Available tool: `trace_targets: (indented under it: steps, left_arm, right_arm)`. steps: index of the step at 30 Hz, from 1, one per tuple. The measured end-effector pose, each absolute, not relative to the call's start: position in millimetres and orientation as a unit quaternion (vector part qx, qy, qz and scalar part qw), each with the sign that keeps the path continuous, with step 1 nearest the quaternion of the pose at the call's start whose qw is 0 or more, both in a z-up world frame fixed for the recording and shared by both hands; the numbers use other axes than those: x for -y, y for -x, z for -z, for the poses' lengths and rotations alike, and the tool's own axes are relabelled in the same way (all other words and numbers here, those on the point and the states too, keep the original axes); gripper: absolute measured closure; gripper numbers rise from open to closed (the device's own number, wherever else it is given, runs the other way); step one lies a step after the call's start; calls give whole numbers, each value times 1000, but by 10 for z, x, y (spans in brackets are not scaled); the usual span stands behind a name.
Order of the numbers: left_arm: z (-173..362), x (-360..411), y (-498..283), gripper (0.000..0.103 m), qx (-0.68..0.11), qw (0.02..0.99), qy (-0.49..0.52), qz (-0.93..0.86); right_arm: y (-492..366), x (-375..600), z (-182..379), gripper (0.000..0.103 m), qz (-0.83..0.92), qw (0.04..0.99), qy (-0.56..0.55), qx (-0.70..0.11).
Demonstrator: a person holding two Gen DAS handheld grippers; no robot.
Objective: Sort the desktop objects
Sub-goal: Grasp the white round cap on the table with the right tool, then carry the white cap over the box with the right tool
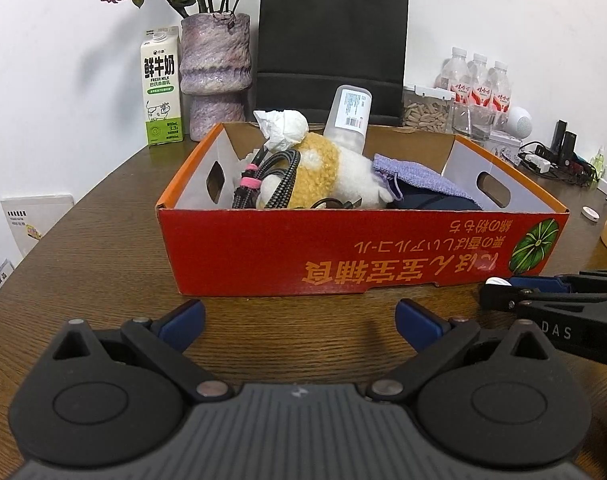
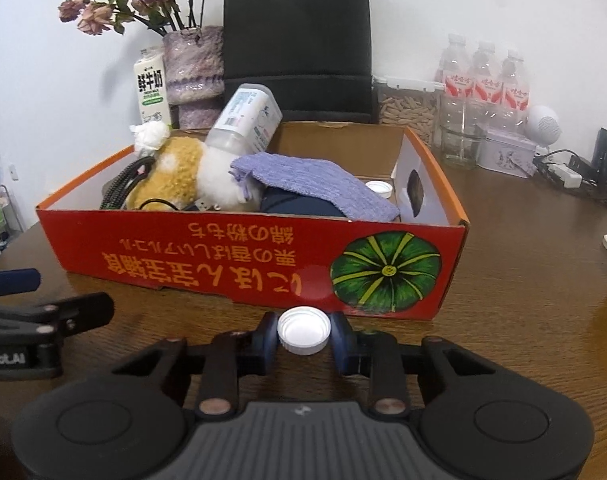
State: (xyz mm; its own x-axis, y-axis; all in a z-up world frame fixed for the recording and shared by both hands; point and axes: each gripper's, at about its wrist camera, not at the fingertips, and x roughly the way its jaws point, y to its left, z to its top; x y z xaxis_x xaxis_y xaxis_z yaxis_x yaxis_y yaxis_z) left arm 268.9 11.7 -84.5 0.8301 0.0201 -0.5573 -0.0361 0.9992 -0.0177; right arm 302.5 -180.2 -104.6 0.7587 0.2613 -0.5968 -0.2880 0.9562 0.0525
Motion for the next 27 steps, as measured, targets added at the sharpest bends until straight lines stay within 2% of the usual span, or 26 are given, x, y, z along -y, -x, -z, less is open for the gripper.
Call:
trace_targets:
  steps: [15,27]
  left_arm:
    - [835,-124,-2663,0,-282,959,13,-19]
    - [471,-46,-2633,0,-232,973,2,-15]
  right_arm:
    - [-2795,1747,936,76,-171,944,27,-282]
    - [-2734,1699,517,76,-194,954,26,-227]
